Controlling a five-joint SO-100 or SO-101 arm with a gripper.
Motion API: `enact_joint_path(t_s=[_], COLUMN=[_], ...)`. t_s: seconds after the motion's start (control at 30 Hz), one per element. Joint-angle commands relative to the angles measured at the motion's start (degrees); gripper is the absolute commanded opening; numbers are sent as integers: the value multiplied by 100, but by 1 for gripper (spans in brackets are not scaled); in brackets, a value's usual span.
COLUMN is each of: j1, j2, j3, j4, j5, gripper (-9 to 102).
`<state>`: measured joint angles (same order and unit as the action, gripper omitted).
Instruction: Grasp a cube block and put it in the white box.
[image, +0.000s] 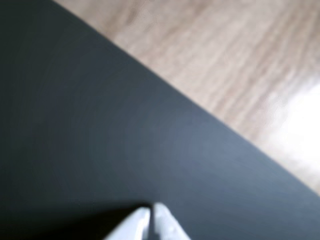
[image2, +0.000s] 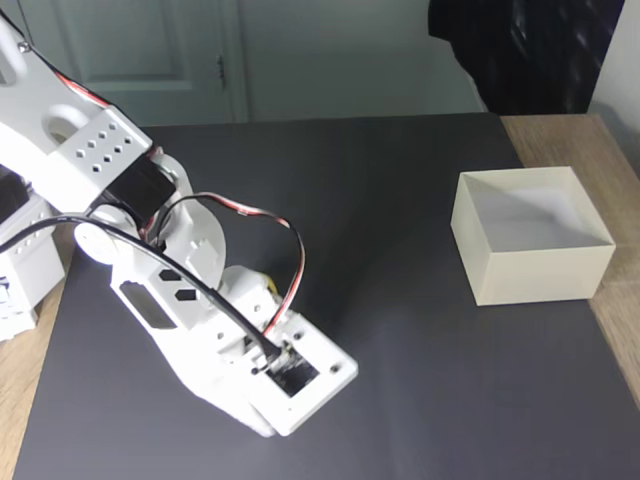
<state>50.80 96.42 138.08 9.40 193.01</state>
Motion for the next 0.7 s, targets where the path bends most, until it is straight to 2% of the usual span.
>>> enact_joint_path(t_s=[0.0, 0.2, 0.4, 0.67], j1=[-79, -229, -800, -1793], j2=[35, 343, 817, 2153], j3=[-123, -70, -70, 387], j4=[26, 97, 387, 1345], j5=[9, -62, -149, -387], gripper=[0, 0, 1, 1])
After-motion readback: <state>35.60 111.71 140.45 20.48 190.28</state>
